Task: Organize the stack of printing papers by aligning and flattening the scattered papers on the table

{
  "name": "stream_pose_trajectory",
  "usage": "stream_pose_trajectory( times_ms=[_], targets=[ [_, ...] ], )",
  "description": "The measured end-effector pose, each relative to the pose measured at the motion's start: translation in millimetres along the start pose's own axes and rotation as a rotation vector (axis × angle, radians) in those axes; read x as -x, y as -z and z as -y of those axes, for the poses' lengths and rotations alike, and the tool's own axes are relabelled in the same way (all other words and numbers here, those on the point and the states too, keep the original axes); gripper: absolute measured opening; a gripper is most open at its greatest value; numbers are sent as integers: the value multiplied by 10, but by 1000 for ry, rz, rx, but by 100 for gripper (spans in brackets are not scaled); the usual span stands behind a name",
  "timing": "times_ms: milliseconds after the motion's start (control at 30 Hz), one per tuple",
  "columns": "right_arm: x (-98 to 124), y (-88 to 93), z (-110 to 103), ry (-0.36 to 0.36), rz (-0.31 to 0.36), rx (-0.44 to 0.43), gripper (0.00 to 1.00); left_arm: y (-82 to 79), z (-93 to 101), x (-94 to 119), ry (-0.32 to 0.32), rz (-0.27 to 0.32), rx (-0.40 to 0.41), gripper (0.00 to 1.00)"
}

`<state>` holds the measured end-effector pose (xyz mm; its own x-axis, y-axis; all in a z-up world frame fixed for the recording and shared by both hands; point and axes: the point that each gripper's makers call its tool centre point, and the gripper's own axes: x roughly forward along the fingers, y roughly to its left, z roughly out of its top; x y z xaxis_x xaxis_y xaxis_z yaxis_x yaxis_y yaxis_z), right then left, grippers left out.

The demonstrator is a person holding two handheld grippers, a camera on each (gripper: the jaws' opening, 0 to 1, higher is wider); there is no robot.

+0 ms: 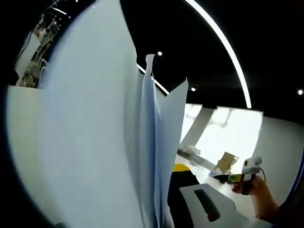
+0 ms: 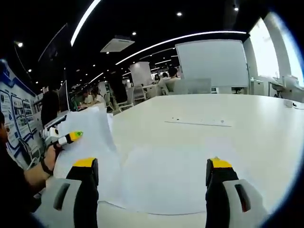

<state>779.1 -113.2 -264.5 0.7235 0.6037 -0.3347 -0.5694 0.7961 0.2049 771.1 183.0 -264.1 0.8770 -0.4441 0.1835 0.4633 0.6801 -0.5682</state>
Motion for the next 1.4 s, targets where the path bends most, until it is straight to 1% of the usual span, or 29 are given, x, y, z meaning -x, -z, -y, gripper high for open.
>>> stream_pose_trajectory(
  times_ms=[433, 733, 1133, 1400],
  targets=[
    [-18, 9, 20, 3, -6, 1, 89, 7, 13, -6, 0, -2, -2, 6],
    [-28, 53, 10, 4, -17, 4, 89, 6, 19, -7, 0, -2, -1, 6],
    [-13, 58, 44, 11, -14, -2, 89, 22, 85, 4, 0, -2, -1, 6],
    [-27, 70, 34, 8, -18, 0, 89, 18, 67, 3, 2, -3, 0, 6]
  ],
)
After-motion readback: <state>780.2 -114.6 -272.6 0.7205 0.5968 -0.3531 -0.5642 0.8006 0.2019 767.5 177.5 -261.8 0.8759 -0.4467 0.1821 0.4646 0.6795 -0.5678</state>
